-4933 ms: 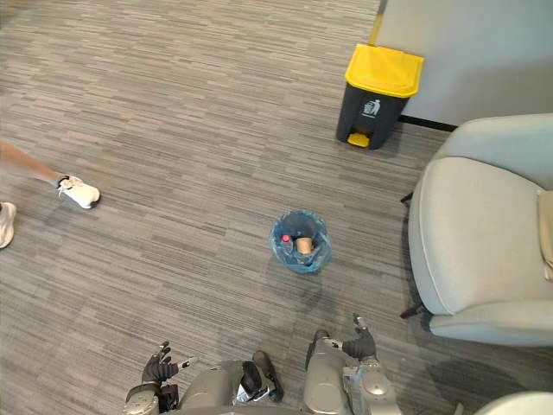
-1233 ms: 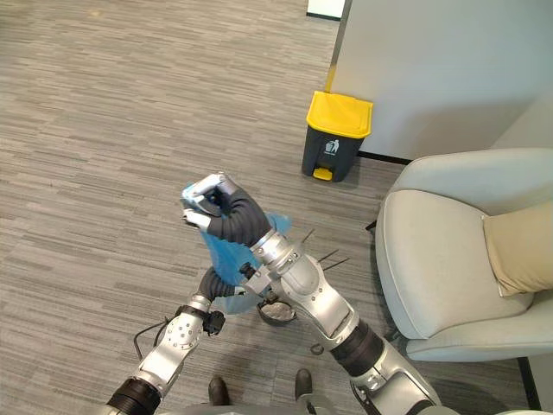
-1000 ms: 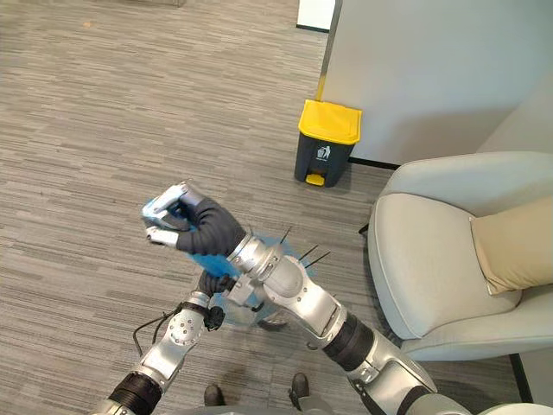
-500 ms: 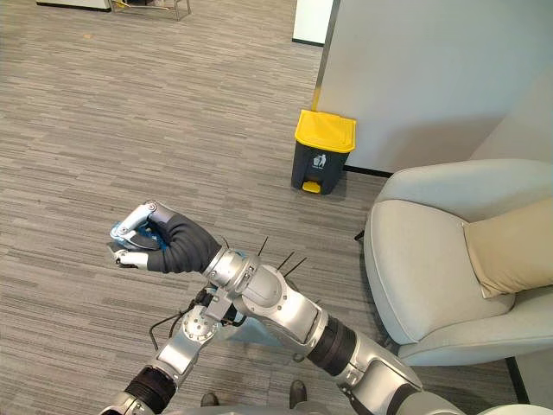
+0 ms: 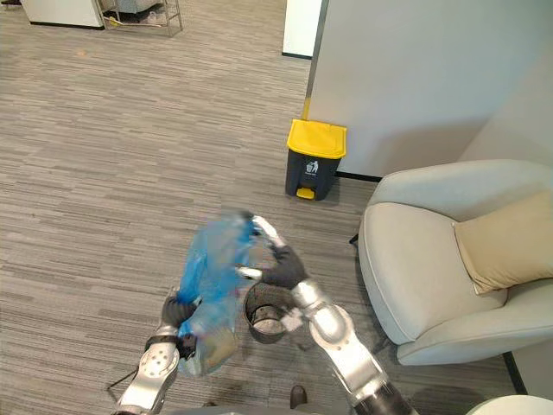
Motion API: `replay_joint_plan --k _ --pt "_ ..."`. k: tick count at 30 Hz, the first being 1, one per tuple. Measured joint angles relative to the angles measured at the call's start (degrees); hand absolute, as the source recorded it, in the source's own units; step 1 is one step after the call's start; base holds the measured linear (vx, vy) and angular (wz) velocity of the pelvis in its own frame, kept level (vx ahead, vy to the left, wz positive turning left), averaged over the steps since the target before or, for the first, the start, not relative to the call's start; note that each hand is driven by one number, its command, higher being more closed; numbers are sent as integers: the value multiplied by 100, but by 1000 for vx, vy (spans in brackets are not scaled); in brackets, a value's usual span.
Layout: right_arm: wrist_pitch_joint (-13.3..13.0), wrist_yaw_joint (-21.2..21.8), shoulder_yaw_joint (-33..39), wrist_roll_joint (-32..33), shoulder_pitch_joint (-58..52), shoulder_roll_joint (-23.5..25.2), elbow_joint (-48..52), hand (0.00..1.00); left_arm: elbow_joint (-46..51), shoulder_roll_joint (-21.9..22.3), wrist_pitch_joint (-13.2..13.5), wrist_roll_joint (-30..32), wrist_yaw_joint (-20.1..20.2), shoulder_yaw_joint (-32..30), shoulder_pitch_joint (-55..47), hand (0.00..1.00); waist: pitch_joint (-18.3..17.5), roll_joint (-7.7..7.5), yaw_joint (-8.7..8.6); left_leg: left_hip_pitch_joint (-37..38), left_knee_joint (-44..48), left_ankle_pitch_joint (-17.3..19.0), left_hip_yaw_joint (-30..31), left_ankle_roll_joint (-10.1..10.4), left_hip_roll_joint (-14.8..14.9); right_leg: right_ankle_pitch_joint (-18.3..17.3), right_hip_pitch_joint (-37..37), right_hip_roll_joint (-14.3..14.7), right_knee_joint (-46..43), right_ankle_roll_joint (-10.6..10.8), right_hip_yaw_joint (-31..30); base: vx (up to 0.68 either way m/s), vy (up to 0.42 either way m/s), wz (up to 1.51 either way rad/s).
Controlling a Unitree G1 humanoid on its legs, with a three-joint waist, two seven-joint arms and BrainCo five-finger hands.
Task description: Gather rubbish on tea table into small bin, then transfer packed bag to large trash can.
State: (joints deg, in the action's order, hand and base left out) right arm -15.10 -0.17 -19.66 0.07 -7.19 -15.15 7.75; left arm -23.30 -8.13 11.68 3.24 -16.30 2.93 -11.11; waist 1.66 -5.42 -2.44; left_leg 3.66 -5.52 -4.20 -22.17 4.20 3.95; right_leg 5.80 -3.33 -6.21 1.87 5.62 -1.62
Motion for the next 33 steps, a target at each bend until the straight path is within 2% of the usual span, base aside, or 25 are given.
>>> replay_joint_plan --k 4,5,7,8,9,10,11,12,13,15,16,17,18,19,21,22,23,24,25,26,27,28,31,33 --pt "-7 -142 822 -152 -403 71 -675 0 -201 1 0 -162 6 -497 -190 100 30 30 -9 -184 4 11 -194 12 -59 10 -425 -9 -175 40 -257 -69 -2 -39" --pt "1 -249 1169 -250 -504 170 -1089 0 -329 -12 0 -270 9 -661 -193 100 66 22 -15 -284 17 10 -219 9 -114 11 -660 -22 -379 37 -345 -52 -1 -27" --pt "19 -308 1394 -290 -612 290 -1386 0 -408 -10 0 -291 21 -780 -168 100 132 -12 -34 -368 145 41 -233 -38 -120 -34 -799 -38 -585 -21 -336 -35 -20 -6" --pt "33 -357 1570 -307 -771 424 -1866 0 -437 -4 -1 -310 104 -906 -148 100 300 -53 -43 -494 466 191 -169 -191 7 -251 -778 -59 -694 -115 -177 -28 -72 15" --pt "45 -357 1589 -311 -830 421 -2030 0 -444 12 3 -314 146 -937 -146 100 365 63 -14 -636 550 239 -144 -226 108 -349 -834 -40 -1001 -175 -70 -50 -90 34" --pt "54 -347 1589 -386 -872 434 -2316 0 -474 14 4 -320 188 -989 -138 100 417 46 -30 -771 786 322 15 -215 170 -701 -1061 -75 -1967 -245 36 3 -89 45" --pt "60 -345 1592 -473 -922 455 -2511 0 -485 -8 4 -322 223 -997 -136 100 416 16 -42 -825 902 359 142 -187 166 -977 -1090 -70 -2372 -137 106 35 -121 93" --pt "72 -348 1594 -571 -981 537 -3012 0 -496 -59 3 -323 269 -1001 -141 100 425 -105 -16 -945 1065 378 427 -172 71 -1444 -907 -144 -2465 -54 184 65 -124 91" --pt "73 -352 1613 -612 -976 559 -3191 0 -520 -58 3 -323 280 -1003 -145 100 437 -128 11 -969 1075 366 506 -153 30 -1565 -828 -181 -2326 -10 206 49 -111 98" --pt "157 -376 1715 -741 -800 568 -3849 0 -664 62 3 -369 375 -1009 -210 100 488 84 77 -1136 1036 290 821 -40 130 -1452 -674 -87 -1881 -93 485 13 -62 58" --pt "192 -431 1722 -743 -697 565 -4084 0 -664 112 4 -387 384 -1020 -287 100 540 243 199 -1342 1021 239 929 41 217 -1308 -695 16 -1611 -134 597 -2 -34 34" --pt "201 -471 1726 -742 -645 565 -4143 0 -664 131 4 -425 384 -1018 -291 100 581 303 230 -1419 1003 219 981 73 217 -1238 -684 34 -1534 -138 649 6 -18 38" --pt "235 -530 1755 -742 -594 551 -4227 0 -664 216 4 -535 383 -1016 -283 100 678 431 316 -1559 943 76 1124 259 216 -1108 -744 52 -1440 -187 802 7 -23 51" --pt "288 -608 1763 -745 -523 511 -4307 0 -668 358 4 -595 384 -993 -298 100 748 556 327 -1675 849 -123 1144 353 231 -1053 -824 80 -1466 -177 978 16 -35 58" --pt "373 -660 1775 -752 -441 536 -4337 0 -667 475 5 -616 400 -951 -302 100 761 643 323 -1846 807 -523 1272 254 234 -1030 -841 61 -1492 -233 1275 13 -53 85" --pt "410 -735 1840 -754 -417 630 -4278 0 -666 449 6 -644 414 -807 -228 100 768 580 317 -1891 551 -975 1269 453 156 -990 -797 -74 -1412 -312 1514 -4 -27 98" --pt "407 -738 1905 -755 -426 678 -4249 0 -652 452 7 -664 436 -749 -206 100 776 546 305 -1898 559 -972 1216 481 156 -980 -759 -124 -1354 -332 1638 -29 -8 91" --pt "432 -744 2004 -754 -379 757 -4256 0 -664 521 -6 -688 510 -755 -115 100 869 477 330 -1944 1340 -324 716 -28 241 -993 -625 -221 -1379 -352 1810 -29 -19 74" --pt "434 -757 2146 -754 -422 792 -4227 0 -664 576 -2 -714 517 -746 -155 100 898 378 313 -1815 2170 309 281 -259 356 -1011 -441 -336 -1362 -327 1992 -41 0 69" --pt "429 -764 2175 -753 -448 799 -4210 0 -666 583 1 -717 520 -745 -147 100 908 366 310 -1723 2338 497 182 -259 403 -1029 -389 -361 -1351 -299 2046 -56 65 63" --pt "432 -776 2217 -751 -474 785 -4230 0 -673 587 2 -720 520 -748 -115 100 875 456 305 -1541 2420 821 76 -213 494 -1076 -345 -365 -1351 -242 2134 -48 112 40" --pt "435 -805 2240 -750 -473 760 -4246 0 -676 590 7 -720 520 -749 -95 100 859 561 294 -1473 2271 968 96 -176 516 -1115 -342 -330 -1365 -204 2173 -70 154 41" --pt "509 -839 2331 -752 -429 916 -4577 0 -1065 384 -3 -722 511 -783 -32 100 863 464 335 -1490 2099 1060 151 -276 295 -1015 -280 -401 -1199 -31 2143 -39 128 20" --pt "546 -839 2312 -752 -397 921 -4713 0 -1122 345 -16 -720 511 -817 -141 100 865 466 338 -1534 2274 1183 145 -358 286 -995 -246 -400 -1157 6 2041 9 96 0"
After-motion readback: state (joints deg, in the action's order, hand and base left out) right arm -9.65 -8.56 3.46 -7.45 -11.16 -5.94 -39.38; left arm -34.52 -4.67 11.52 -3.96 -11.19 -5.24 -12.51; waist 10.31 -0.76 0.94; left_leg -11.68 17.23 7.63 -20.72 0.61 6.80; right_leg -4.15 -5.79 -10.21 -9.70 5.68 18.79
